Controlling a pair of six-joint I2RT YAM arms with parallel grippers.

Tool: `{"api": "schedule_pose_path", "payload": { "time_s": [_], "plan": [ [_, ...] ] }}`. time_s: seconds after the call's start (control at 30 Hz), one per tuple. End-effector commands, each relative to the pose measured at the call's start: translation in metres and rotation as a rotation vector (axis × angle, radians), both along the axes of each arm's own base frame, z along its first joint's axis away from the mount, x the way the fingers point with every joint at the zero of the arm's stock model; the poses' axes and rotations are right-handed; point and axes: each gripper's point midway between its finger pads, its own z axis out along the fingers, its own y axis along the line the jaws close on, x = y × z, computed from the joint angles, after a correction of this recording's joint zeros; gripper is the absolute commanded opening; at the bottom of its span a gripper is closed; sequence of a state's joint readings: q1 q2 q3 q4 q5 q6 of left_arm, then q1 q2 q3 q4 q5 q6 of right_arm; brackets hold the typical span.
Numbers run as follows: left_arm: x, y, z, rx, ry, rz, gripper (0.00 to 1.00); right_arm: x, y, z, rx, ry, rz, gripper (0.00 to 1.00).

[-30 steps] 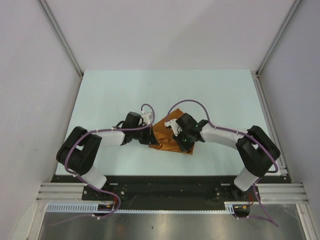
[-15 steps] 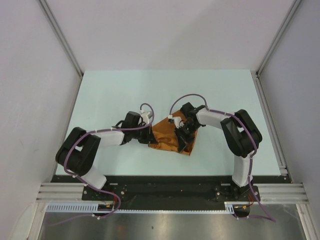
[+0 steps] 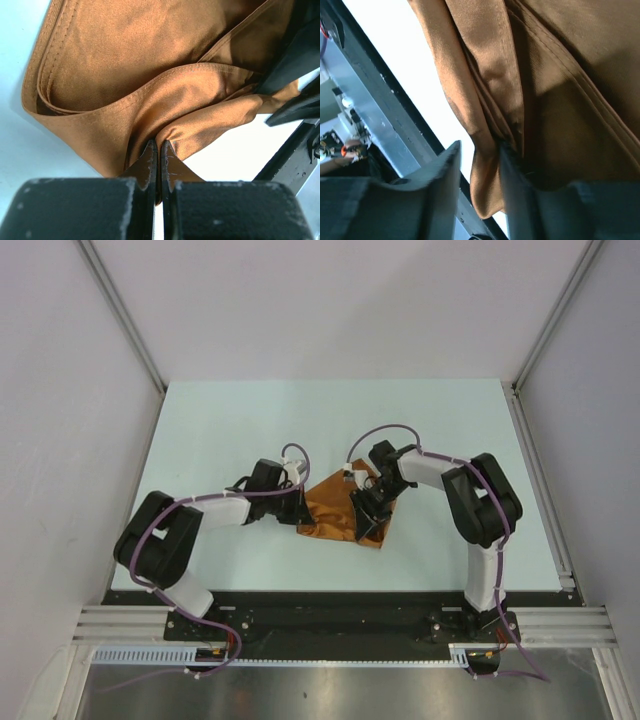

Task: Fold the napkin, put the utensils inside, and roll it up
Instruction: Roll the napkin at the center of the board.

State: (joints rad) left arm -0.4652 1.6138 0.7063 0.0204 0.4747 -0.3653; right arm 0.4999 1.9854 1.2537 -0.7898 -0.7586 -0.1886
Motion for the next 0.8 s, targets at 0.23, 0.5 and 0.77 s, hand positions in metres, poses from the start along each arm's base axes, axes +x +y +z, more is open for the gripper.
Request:
{"api": "schedule_pose_path", "payload": {
  "time_s": [0.23, 0.5, 0.77],
  "plan": [
    [0.008, 0.026, -0.027, 0.135, 0.036, 0.054, 0.0, 0.025, -0.01, 0.078, 0.064, -0.409, -0.133, 0.57],
    [0.006, 0.026, -0.033, 0.138, 0.069, 0.058, 0.0, -0.006, -0.016, 0.053, -0.09, -0.484, -0.075, 0.57],
    [0.006, 0.025, -0.032, 0.129, 0.067, 0.055, 0.0, 0.002, -0.014, 0.042, -0.178, -0.594, -0.069, 0.59]
  ]
}}
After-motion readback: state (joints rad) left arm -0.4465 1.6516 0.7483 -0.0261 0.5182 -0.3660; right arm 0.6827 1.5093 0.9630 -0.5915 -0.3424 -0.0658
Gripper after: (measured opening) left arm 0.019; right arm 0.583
